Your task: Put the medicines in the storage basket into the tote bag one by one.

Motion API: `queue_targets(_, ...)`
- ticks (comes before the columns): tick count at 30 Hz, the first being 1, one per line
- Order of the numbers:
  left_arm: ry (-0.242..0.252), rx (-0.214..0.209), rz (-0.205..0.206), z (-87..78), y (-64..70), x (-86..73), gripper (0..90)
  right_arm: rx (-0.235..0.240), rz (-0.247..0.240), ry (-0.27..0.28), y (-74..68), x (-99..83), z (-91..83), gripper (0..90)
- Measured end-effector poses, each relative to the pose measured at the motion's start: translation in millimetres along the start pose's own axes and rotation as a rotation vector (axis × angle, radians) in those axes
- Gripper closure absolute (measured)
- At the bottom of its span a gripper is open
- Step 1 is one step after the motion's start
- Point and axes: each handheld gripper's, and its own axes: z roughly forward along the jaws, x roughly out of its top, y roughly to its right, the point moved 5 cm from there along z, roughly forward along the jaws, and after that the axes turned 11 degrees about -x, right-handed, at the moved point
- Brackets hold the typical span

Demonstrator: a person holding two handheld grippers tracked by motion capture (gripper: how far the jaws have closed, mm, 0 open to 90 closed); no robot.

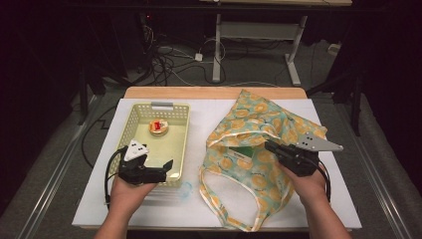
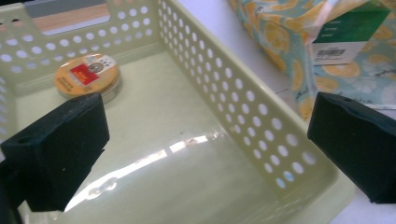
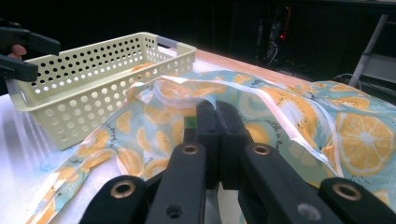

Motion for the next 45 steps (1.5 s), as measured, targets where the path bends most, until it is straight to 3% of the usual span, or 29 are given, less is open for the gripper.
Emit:
queue_targets(6, 0.004, 0.026, -0.024, -5.6, -12.2, -1.8, 0.0, -0.001, -0.003, 0.000, -0.3, 0.1, -0.4, 90.0)
queue_targets(13, 0.022, 0.015, -0.050, -4.4, -12.8, 1.7, 0.0, 0.001, -0.006, 0.002, -0.7, 0.8, -0.1, 90.0)
queue_targets(24, 0.038, 0.002, -0.045, 4.1, -19.4, 36.8, 0.0, 0.001, 0.002, 0.006, 0.9, 1.3, -0.9, 90.0)
queue_targets(39, 0.049, 0.030, -0.122, 43.6, -66.6, 74.0, 0.0, 0.001, 0.014, 0.006, 3.2, 0.4, -1.0, 90.0)
queue_targets(45, -0.001, 0.048, -0.145, 61.2, -85.7, 84.4, 0.0, 0.000, 0.015, 0.006, 3.9, 0.1, -0.5, 90.0)
